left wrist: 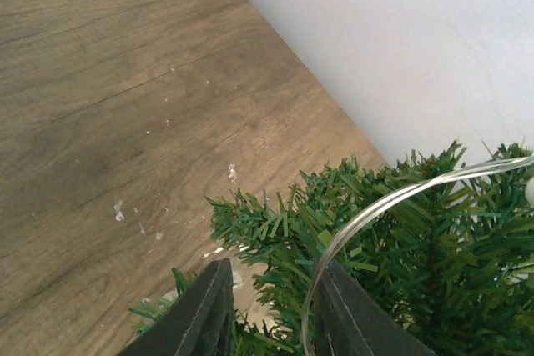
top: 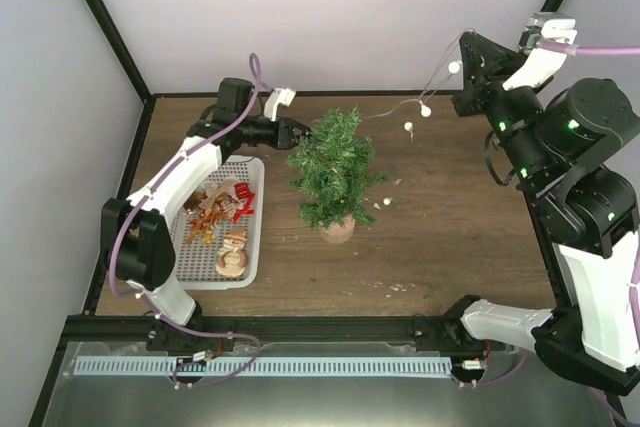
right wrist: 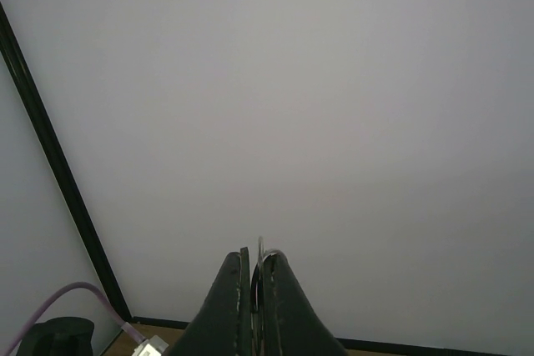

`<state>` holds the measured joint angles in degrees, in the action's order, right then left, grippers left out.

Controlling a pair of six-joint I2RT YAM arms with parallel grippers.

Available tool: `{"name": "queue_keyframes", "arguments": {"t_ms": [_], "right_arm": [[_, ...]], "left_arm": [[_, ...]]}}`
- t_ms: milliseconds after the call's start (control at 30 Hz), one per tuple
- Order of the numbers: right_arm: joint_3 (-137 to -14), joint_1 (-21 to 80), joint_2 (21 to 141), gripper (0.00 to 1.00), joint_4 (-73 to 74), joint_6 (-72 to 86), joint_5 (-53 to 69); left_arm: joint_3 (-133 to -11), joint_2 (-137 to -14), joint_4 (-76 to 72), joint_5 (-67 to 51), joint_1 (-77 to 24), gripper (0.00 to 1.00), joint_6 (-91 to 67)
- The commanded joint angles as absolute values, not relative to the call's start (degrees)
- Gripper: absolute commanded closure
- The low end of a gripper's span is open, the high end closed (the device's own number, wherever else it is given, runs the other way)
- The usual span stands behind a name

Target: Decorate the small christmas tree

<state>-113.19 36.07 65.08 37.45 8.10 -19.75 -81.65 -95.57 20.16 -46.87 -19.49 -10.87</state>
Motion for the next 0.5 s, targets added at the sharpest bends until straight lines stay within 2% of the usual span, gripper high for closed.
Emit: {"name": "queue_keyframes", "arguments": {"t_ms": [0, 167, 200, 233, 267, 300, 467], "right_arm": [[-112.8, 35.6, 64.3, 0.99, 39.7, 9.4, -21.0], [-113.4, 35.6, 64.9, 0.99, 41.5, 9.6, -21.5], [-113.2, 35.6, 64.9, 0.99, 41.6, 9.5, -21.5], [-113.1, 35.6, 64.9, 0.99, 41.6, 9.5, -21.5], [-113.0, 35.6, 64.9, 0.99, 41.6, 9.4, -21.5], [-112.9, 35.6, 64.9, 0.99, 41.8, 9.4, -21.6], [-112.4, 35.6, 64.0, 0.99, 42.6, 9.6, -21.2]], "left_arm": [[-83.9, -94.9, 23.1, -47.9, -19.2, 0.67, -7.2], [-85.6, -93.8, 25.9, -45.6, -18.8, 0.47, -3.7], [-86.1, -93.6, 26.4, -45.5, -18.6, 0.39, -3.3], [-86.4, -93.4, 26.9, -45.2, -18.4, 0.35, -3.1], [-86.7, -93.2, 27.2, -45.0, -18.2, 0.17, -2.8], [-86.9, -92.8, 27.5, -44.6, -18.0, 0.14, -2.6], [-86.8, -90.5, 28.3, -42.2, -16.5, 0.13, -1.3]]}}
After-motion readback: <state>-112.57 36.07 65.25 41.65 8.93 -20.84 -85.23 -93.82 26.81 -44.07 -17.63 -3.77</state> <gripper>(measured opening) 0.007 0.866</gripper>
